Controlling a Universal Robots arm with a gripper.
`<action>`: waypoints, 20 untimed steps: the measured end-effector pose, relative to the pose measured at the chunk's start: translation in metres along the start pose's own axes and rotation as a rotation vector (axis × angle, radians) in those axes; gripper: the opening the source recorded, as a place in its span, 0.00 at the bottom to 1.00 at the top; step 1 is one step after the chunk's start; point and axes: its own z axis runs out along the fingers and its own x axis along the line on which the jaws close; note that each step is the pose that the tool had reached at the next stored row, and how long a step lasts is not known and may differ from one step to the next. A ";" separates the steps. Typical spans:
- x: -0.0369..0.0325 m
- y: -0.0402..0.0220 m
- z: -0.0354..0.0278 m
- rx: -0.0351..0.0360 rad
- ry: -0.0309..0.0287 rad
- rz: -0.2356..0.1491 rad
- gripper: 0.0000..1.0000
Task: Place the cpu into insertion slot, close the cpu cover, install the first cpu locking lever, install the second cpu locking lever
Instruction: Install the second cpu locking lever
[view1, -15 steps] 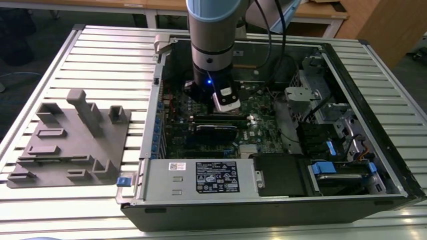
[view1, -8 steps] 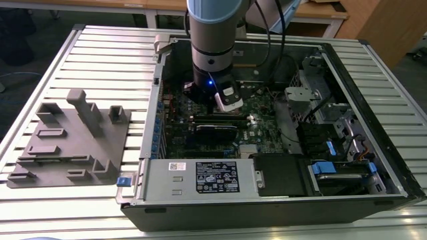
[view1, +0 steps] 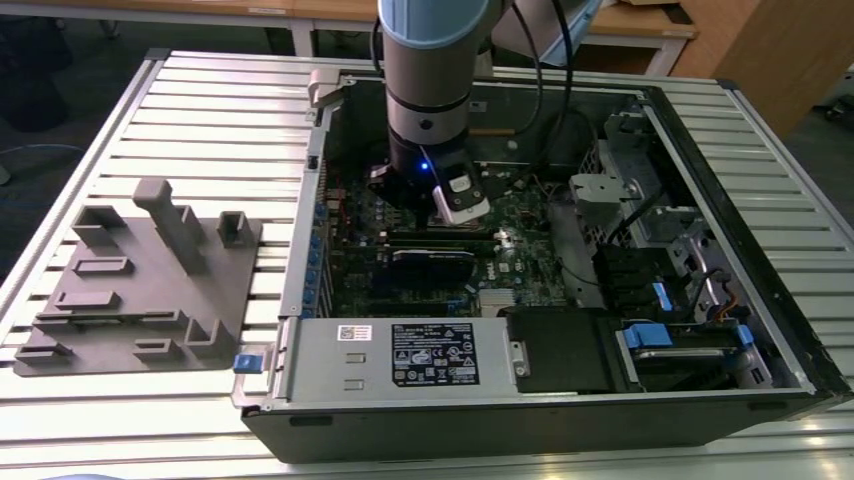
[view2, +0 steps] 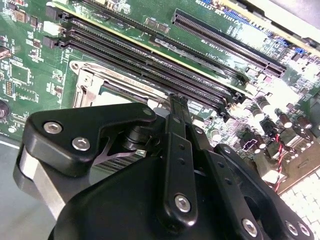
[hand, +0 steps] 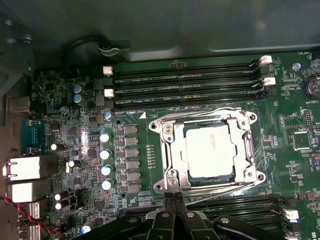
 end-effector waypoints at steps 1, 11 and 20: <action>0.0000 0.0000 0.0000 0.0000 0.0000 0.000 0.11; 0.0007 -0.0018 0.0065 0.0000 0.0001 -0.001 0.11; 0.0020 -0.0024 0.0079 -0.0289 0.0032 0.001 0.11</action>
